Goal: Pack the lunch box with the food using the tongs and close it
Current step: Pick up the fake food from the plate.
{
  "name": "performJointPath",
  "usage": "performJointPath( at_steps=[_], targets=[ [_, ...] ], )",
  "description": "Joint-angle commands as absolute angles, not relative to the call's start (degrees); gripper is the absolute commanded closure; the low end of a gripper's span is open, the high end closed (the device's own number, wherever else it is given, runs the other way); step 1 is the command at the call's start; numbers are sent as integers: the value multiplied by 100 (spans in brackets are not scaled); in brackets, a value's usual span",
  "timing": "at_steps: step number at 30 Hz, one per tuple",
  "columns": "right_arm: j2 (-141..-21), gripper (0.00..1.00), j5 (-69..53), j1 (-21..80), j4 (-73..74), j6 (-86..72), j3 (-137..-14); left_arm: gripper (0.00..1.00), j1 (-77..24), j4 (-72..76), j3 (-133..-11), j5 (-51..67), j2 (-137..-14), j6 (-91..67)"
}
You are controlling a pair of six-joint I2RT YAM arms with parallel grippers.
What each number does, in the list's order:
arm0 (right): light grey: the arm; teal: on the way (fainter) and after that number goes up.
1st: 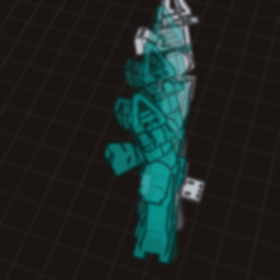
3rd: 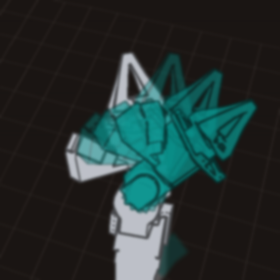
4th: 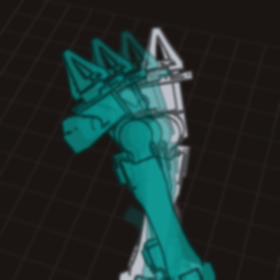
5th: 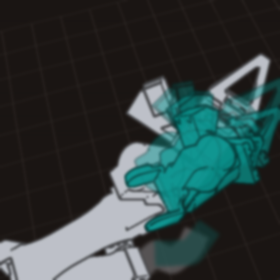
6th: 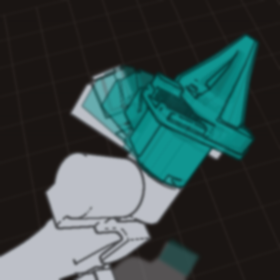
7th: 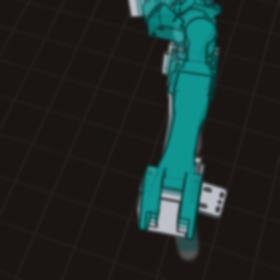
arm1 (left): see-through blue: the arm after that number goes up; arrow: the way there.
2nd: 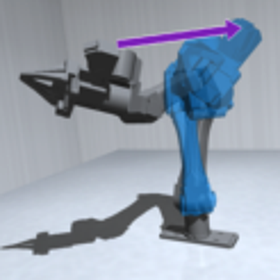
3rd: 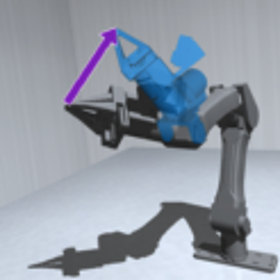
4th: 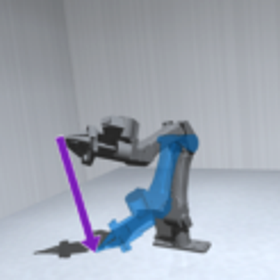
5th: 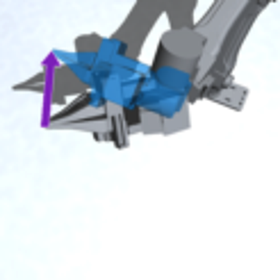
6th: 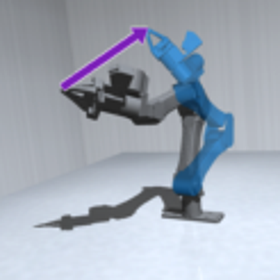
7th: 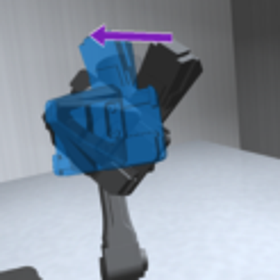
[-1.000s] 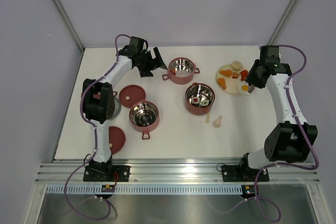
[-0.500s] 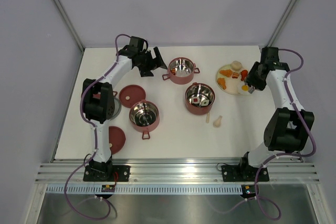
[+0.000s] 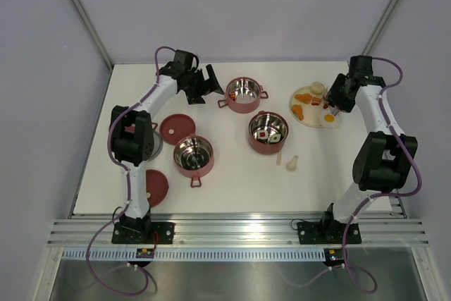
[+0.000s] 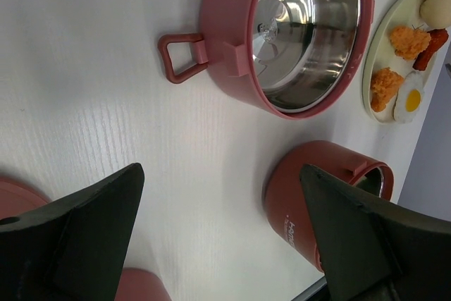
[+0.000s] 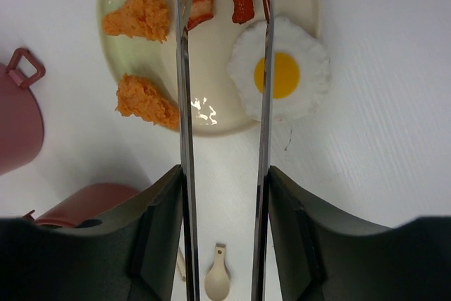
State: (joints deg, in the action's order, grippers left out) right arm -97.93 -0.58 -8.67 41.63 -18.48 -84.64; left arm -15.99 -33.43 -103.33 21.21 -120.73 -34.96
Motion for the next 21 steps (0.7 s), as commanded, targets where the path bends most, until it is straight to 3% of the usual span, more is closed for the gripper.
performJointPath(
  at_steps=[1,14,21],
  targets=[
    [-9993,44,-167,-879,3990,-1714,-8877,4,-1547,-3226,-10283,2030,-11944,-3419],
    [-10555,44,113,-879,4052,-1582,-9088,4,-1503,-3261,-10213,2013,-11892,-3375],
    [-10626,50,167,-879,4087,-1538,-9105,4,-1494,-3252,-10125,1960,-11804,-3358]
  ],
)
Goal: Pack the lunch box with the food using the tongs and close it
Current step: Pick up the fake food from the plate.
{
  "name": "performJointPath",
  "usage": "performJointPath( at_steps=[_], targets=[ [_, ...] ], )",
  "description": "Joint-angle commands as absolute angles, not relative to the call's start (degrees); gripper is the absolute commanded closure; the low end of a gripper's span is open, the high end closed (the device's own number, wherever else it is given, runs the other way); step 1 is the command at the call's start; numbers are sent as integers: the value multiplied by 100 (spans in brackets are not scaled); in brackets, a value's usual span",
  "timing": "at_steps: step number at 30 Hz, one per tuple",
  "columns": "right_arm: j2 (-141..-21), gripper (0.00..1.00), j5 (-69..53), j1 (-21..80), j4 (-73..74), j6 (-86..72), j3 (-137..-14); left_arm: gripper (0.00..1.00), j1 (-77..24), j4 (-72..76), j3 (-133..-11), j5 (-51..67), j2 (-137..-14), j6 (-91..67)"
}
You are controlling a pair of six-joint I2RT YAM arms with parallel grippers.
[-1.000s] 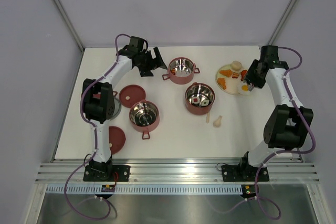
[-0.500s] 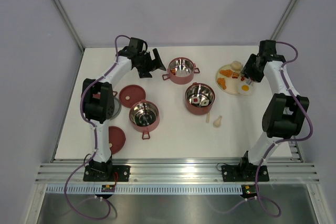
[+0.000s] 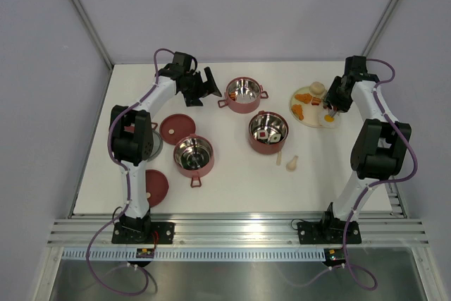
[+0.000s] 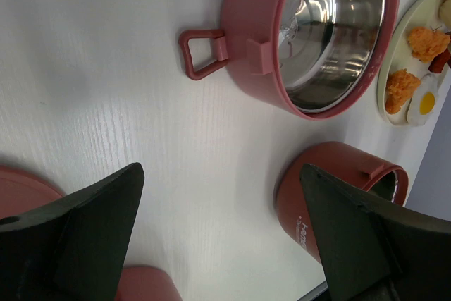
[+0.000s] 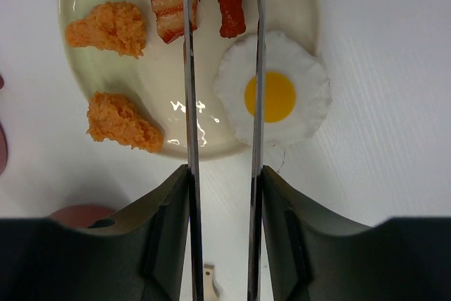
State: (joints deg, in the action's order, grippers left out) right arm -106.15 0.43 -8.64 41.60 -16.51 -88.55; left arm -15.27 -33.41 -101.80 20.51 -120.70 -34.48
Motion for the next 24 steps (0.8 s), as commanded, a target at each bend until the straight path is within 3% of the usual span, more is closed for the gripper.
performJointPath(
  at_steps=[1,7,11,18,24],
  targets=[
    [-10600,53,158,-879,4096,-1547,-9105,4,-1494,-3252,-10125,1960,-11804,-3366],
    [-10372,66,123,-879,4140,-1538,-9070,4,-1494,-3243,-10090,1969,-11786,-3366],
    [-10169,81,202,-879,4201,-1512,-9026,4,-1494,-3199,-10072,1934,-11733,-3410],
    [-9791,89,237,-879,4289,-1503,-8921,4,-1485,-3234,-10107,1925,-11716,-3428],
    [-9589,91,167,-879,4342,-1520,-8903,4,-1485,-3243,-10037,1925,-11646,-3410]
  ],
)
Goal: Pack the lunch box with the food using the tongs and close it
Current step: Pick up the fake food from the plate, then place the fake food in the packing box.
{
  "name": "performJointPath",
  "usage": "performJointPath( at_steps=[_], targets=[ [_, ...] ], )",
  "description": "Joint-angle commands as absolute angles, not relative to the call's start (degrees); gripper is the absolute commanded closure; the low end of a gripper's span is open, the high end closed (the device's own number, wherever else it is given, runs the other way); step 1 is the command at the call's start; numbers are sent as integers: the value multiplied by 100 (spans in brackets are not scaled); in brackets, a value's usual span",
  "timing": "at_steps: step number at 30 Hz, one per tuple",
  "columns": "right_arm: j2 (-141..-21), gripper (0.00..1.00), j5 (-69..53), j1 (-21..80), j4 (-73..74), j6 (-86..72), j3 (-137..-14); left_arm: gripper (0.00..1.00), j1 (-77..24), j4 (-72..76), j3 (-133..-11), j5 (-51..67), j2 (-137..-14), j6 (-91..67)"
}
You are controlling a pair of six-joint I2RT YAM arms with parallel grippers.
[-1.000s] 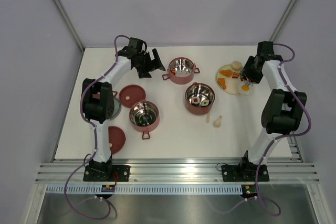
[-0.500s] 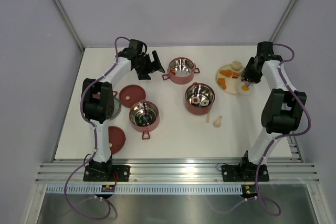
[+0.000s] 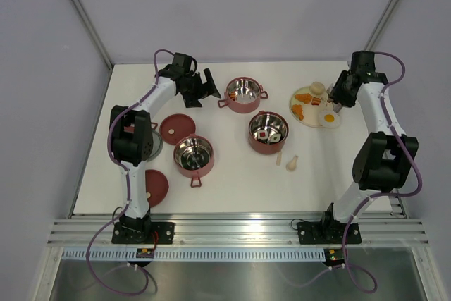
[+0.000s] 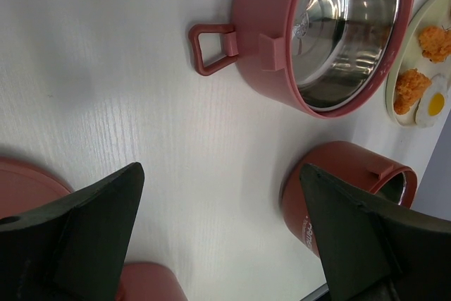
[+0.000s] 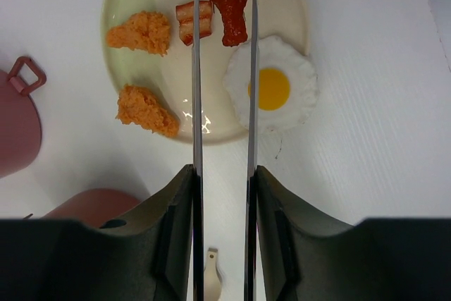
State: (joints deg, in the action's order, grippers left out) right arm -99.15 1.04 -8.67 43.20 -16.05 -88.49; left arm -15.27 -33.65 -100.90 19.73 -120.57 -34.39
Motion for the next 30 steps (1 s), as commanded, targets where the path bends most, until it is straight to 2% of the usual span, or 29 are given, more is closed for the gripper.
performJointPath(
  at_steps=[1,9,20,30],
  targets=[
    [-9571,91,132,-879,4350,-1521,-8903,4,-1494,-3234,-10037,1916,-11637,-3410],
    [-9352,92,-141,-721,4544,-1599,-9255,4,-1485,-3190,-9949,1819,-11487,-3454],
    [-9720,92,176,780,4816,-1758,-10151,4,-1468,-3278,-10072,1819,-11479,-3454],
    [-10519,92,220,1643,4816,-1942,-10985,4,-1406,-3261,-9915,1907,-11189,-3524]
  ],
)
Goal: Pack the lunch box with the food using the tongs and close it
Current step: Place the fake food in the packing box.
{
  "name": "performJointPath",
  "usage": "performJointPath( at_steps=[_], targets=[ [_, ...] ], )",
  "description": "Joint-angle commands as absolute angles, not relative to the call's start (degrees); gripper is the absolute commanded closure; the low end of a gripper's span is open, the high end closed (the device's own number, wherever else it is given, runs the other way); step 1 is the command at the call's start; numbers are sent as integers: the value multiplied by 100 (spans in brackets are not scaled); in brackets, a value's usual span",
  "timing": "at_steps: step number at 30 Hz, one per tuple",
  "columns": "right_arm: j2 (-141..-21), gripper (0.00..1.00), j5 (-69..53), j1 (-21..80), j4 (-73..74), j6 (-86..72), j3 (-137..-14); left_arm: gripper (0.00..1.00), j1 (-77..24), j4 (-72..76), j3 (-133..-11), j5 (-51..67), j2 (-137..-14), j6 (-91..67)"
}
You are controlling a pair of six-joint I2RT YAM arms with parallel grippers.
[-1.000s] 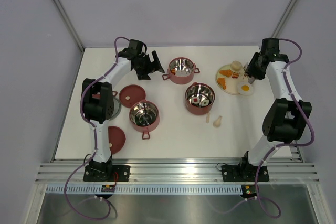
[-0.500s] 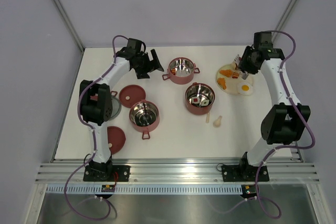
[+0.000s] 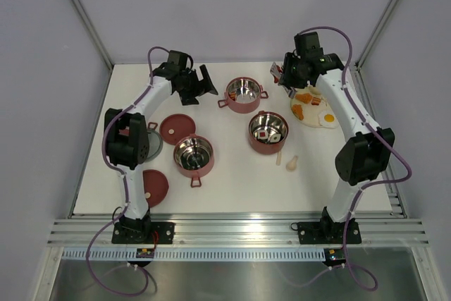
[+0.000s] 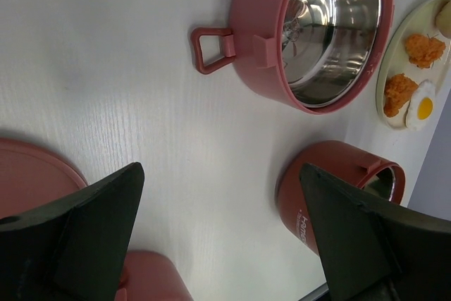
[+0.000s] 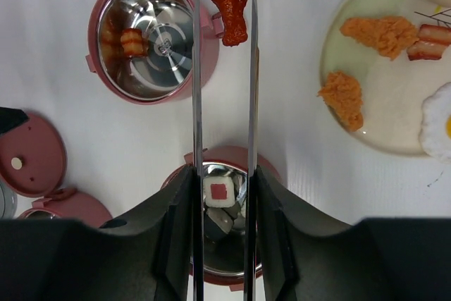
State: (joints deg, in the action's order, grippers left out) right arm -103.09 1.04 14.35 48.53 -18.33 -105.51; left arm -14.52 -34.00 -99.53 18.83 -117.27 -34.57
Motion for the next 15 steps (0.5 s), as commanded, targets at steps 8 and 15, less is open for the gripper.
performJointPath(
  at_steps=[8,15],
  targets=[
    [-11109,91,255,2249,4808,-2057,-11373,4,-1362,-3314,-9809,2022,-10925,-3551],
    [-11434,89,98,2382,4799,-2083,-11461,4,-1345,-3305,-9695,2021,-10749,-3516]
  ],
)
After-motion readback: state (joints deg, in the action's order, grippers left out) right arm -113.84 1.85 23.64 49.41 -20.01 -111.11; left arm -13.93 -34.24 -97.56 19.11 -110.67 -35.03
